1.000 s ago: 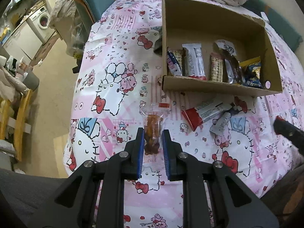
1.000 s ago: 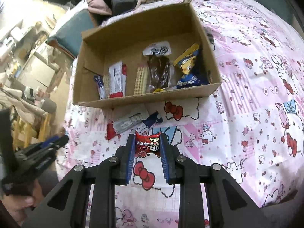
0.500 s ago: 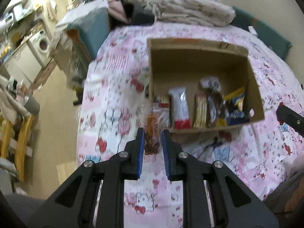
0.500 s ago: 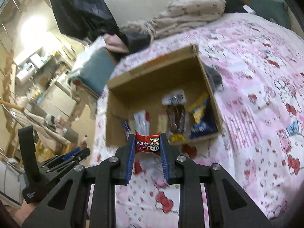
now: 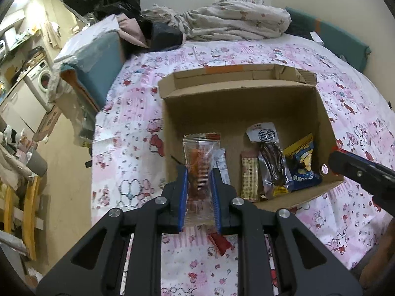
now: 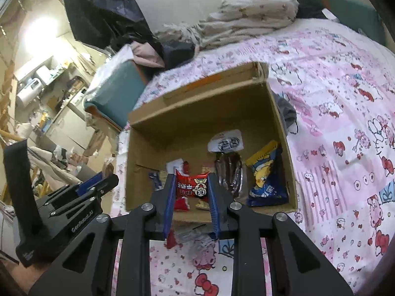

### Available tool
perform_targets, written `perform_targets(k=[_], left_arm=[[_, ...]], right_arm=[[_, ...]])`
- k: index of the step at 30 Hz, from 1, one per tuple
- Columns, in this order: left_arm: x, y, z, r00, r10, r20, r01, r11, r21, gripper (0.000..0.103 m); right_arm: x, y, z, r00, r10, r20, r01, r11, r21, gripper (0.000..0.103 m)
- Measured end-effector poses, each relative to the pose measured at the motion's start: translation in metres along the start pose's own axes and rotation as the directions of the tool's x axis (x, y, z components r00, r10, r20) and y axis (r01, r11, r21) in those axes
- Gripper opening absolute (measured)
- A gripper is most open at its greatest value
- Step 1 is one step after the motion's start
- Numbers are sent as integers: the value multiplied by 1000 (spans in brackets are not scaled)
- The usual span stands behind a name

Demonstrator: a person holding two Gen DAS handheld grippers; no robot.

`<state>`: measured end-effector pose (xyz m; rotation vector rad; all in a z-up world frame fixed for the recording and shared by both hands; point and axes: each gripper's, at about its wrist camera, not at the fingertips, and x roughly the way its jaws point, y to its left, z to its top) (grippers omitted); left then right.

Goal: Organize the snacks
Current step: 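Carry the orange packet and red candy into the box and open both tools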

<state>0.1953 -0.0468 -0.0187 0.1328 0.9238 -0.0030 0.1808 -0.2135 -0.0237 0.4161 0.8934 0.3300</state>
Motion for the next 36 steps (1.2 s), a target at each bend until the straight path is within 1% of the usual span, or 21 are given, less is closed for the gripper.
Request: perform_targets(k=[7,10,13,15,17,21,24,27,29,30,32,33,34,35,36], left_arm=[[21,-5,11,1000,-15,2,15,1000,11,15],[34,-9,5,999,-40,-7,40,999,12,15],[42,-11,1,999,-41,-11,41,999,21,15],[49,-8,0,998,-58,-29,59,998,0,15],[54,-6,0,997,-60,-42,59,998,-17,15],[59,-2,-1,996,-72,-56,70,997,-40,16],[62,0,-1,995,-77,-61,74,996,-45,18],[62,1,-1,992,-106,-68,102,993,-54,18],[62,-1,-1,992,-109,-67,106,993,-48,18],[61,-2,-2,993,-104,-64,101,994,-44,18],[61,-2,-1,993,-102,-59,99,994,-46,18],[61,-2,-1,993,-104,-60,101,994,-47,18],[60,-2,-1,993,-105,-62,102,994,-48,20],[60,-2,-1,992,-105,-64,102,993,-51,22],[60,-1,-2,992,-109,-66,105,993,-54,26]], right_arm=[[26,-7,12,999,-19,-30,19,1000,-11,26],[38,-14,6,998,-15,-53,16,1000,16,26],[49,-18,0,996,-29,-84,31,999,24,26],[52,-20,-2,995,-38,-96,41,999,20,27],[55,-24,-4,994,-39,-106,43,998,36,27],[58,-26,-4,994,-48,-103,53,998,41,27],[60,-27,-4,994,-33,-103,39,998,57,27],[62,-30,-4,994,-11,-107,20,997,76,27],[62,-31,-4,995,3,-102,6,996,90,28],[61,-31,-4,995,9,-97,0,996,95,30],[59,-32,-2,996,20,-84,-12,995,104,30],[57,-33,-1,997,29,-76,-20,994,110,33],[56,-33,-1,997,28,-72,-19,993,112,40],[55,-33,0,998,22,-67,-14,993,114,44],[53,-34,0,998,23,-53,-17,993,120,56]])
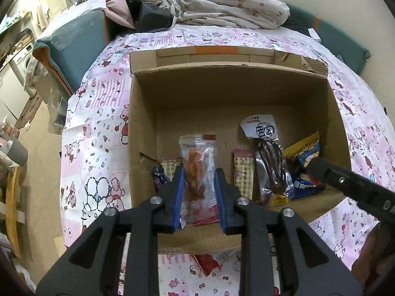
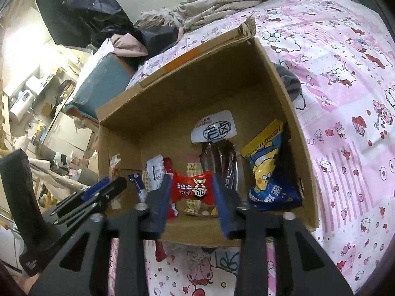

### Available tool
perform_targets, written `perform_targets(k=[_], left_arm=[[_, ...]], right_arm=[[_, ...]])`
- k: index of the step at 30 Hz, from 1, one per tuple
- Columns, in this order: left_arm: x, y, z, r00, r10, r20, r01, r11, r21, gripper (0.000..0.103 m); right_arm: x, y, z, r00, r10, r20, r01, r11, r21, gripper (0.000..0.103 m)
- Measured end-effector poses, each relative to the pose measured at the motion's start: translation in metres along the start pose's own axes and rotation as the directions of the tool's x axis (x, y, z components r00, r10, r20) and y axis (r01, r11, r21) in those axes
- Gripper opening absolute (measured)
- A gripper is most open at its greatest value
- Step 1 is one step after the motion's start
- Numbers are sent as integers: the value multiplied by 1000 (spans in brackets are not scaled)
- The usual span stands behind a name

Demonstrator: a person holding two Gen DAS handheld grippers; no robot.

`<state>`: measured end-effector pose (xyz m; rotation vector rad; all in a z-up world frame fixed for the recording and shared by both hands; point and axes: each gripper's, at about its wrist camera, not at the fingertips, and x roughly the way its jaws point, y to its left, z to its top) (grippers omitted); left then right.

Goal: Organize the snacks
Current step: 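Carry the orange packet and red candy into the box and open both tools, then withdraw both open tools from the box back over the remaining snacks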

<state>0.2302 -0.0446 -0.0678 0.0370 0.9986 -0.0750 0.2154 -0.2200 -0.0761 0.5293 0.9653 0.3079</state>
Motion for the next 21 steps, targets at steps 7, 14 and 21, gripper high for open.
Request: perform_targets(k=[7,14,21], left_arm=[[-10,5,0,999,-43,33,44,999,-30,77],[-26,10,-1,996,-68,58,70,997,-43,89],[-46,21,-9,995,-73,65,77,995,-64,89]], right_arm=[[-10,-5,5,999,7,37,-9,1000,30,74],[-29,1,3,995,-5,95,4,1000,7,94],[-46,-3,-10,997,0,83,-5,999,50,94]])
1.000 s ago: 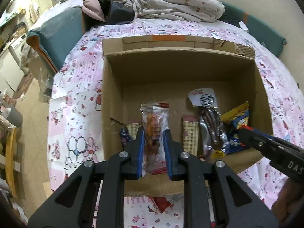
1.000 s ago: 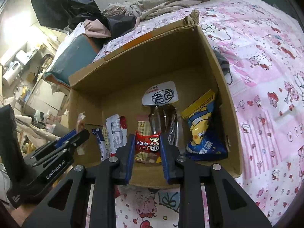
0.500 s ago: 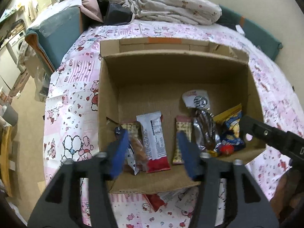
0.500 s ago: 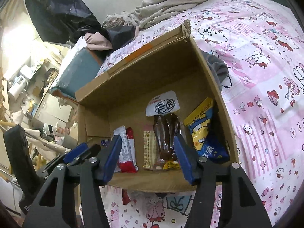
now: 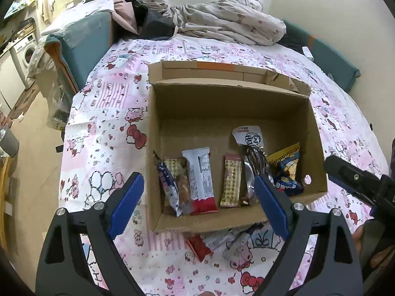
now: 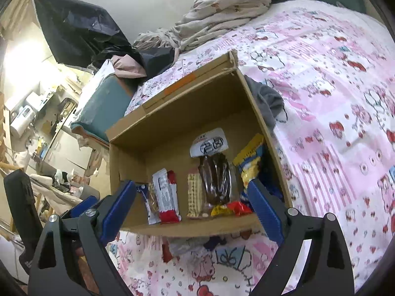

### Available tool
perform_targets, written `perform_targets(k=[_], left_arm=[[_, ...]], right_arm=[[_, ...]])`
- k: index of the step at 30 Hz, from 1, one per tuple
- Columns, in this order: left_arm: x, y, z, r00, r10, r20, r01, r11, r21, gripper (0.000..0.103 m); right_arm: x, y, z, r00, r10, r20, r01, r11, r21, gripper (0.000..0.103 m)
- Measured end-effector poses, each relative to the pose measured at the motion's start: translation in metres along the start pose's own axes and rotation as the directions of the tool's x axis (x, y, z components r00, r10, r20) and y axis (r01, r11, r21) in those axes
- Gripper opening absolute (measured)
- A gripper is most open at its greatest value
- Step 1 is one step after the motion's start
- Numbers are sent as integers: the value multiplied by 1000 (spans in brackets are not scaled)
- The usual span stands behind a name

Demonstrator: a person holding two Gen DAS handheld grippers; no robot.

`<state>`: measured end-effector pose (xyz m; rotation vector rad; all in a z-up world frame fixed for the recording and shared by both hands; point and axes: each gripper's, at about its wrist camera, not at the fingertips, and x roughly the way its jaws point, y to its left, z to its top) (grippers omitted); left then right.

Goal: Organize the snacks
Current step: 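Withdraw both open tools from the box back over the remaining snacks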

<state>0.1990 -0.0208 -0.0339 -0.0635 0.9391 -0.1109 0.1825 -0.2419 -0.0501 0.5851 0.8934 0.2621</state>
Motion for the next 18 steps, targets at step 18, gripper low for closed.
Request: perform_targets(k=[18], left_arm=[[-27,28,-48,994,40,-106,-49,996,-77,90]], right_arm=[[-17,-15,-59,992,-19,-125,35,992,122,94]])
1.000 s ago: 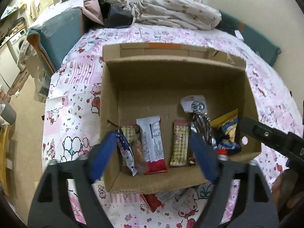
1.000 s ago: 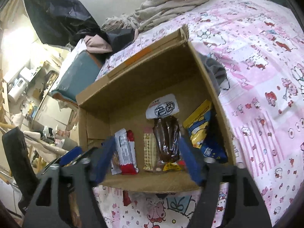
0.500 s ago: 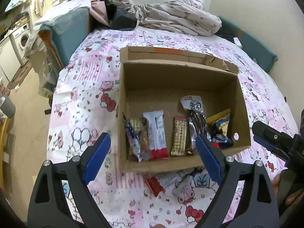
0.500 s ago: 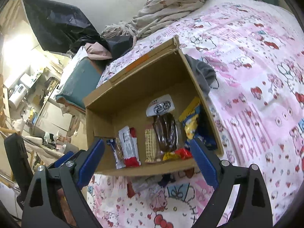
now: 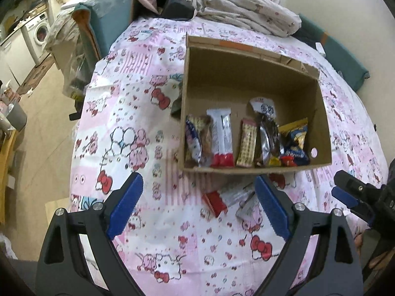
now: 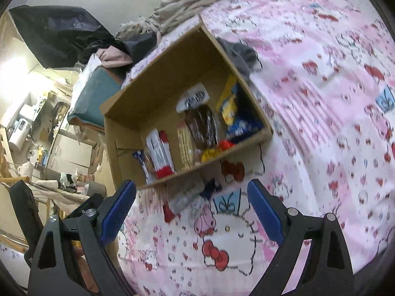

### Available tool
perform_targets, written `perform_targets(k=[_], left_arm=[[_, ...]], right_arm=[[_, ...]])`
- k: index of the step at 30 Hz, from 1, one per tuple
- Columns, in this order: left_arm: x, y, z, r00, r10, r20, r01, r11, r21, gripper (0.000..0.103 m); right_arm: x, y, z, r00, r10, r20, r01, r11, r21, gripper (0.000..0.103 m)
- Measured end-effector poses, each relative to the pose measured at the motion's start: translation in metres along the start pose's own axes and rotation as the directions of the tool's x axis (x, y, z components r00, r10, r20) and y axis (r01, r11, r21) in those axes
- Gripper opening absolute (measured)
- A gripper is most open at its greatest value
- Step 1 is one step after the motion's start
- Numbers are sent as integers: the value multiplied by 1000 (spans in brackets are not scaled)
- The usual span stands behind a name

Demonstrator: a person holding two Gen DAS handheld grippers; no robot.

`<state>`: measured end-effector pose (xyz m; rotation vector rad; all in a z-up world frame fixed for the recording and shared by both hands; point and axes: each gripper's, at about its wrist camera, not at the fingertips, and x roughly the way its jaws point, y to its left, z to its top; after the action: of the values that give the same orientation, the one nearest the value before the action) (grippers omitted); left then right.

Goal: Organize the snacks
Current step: 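Withdraw both open tools from the box back over the remaining snacks, then grasp a white-and-red bar with the left tool while the right tool grasps a blue-and-white stick snack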

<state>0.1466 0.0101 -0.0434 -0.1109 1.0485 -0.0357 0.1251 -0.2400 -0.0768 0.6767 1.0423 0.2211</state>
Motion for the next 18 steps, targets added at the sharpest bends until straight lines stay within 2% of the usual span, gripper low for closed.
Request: perform_targets(k=[9,12,16,18], left_arm=[[3,16,-13,998,38,-55,-41,997,-58,90],[4,23,-15,997,49,-64,-54,995,-84,90],[5,30,-17,996,46,-75,-55,992,-115,90],[5,30,-17,996,51,-74,-60,992,-111,90]], right_arm=[[35,3,-19,992,-40,-121,38,999,-19,94],[59,4,-24,981,-84,-177,79,996,-38,94],[95,15,-31,959,-155,-238,124,982,-140,94],[111,19,-33,955,-168,-246,133,979,-151,90]])
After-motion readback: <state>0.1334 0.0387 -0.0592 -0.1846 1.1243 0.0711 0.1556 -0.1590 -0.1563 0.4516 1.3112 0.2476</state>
